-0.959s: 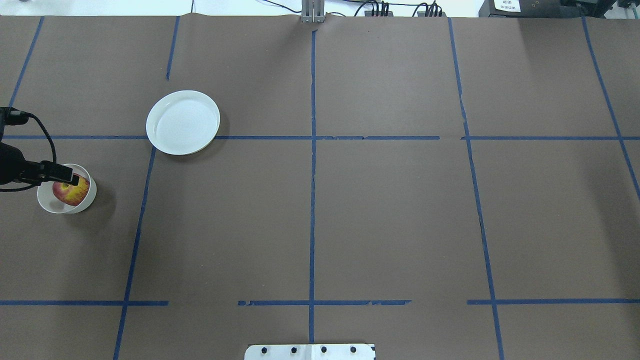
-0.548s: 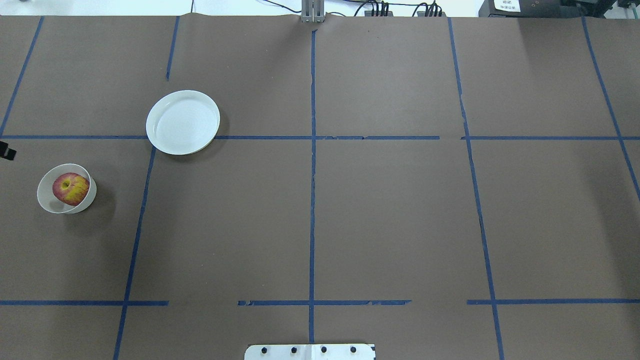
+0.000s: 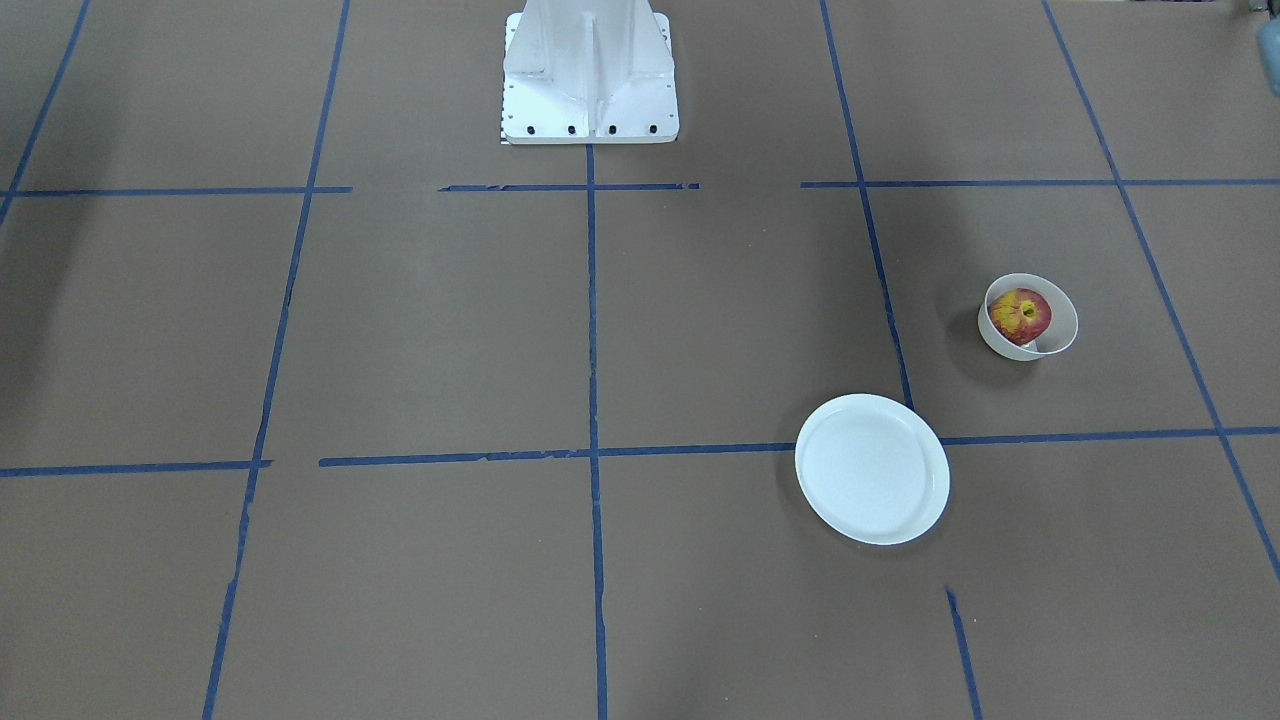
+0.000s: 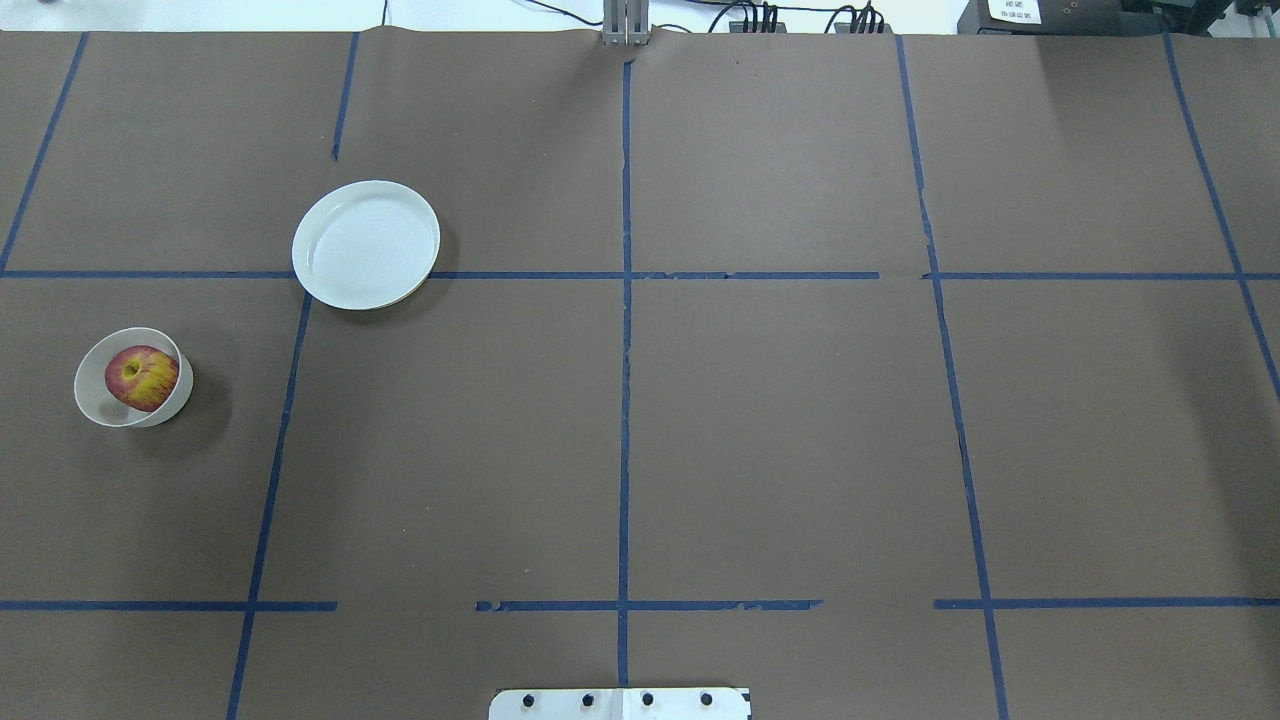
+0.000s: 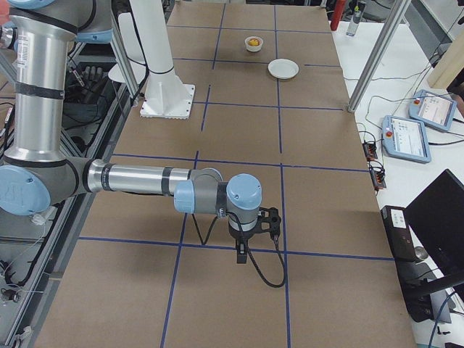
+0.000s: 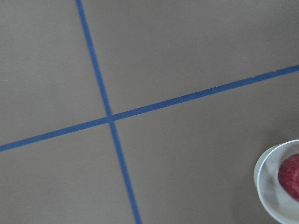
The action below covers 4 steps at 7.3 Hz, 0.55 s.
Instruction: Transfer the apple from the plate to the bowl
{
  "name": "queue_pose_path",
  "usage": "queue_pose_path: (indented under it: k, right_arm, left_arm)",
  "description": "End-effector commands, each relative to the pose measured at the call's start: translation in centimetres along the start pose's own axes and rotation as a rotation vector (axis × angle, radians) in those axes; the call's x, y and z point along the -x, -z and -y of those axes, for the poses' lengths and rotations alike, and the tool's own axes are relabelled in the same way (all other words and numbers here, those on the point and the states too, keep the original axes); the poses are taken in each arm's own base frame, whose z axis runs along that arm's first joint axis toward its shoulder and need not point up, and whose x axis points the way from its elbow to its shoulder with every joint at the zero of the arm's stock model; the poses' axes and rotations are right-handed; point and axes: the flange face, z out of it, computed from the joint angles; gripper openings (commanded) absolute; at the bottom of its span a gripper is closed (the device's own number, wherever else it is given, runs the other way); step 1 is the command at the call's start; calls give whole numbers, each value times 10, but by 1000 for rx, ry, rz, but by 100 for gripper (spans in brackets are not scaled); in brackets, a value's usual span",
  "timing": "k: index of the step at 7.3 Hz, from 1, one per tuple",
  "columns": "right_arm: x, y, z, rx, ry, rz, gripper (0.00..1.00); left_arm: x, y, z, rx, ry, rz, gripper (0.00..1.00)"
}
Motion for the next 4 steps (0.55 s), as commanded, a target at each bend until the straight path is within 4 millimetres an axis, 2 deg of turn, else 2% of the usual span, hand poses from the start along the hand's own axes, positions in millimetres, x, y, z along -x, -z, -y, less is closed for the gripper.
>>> queue_pose_path:
  k: [1,2,4]
  right_arm:
    - [0,0,0,-1,1,0,100]
    - [0,0,-1,2,-1,0,100]
    - [0,0,0,0,0,0,100]
  left_arm:
    - [59,-8,-59,41,92,-69,100]
    - [61,-28,-76,39,133,-174,100]
    - [63,-31,-78,47,148,-179,100]
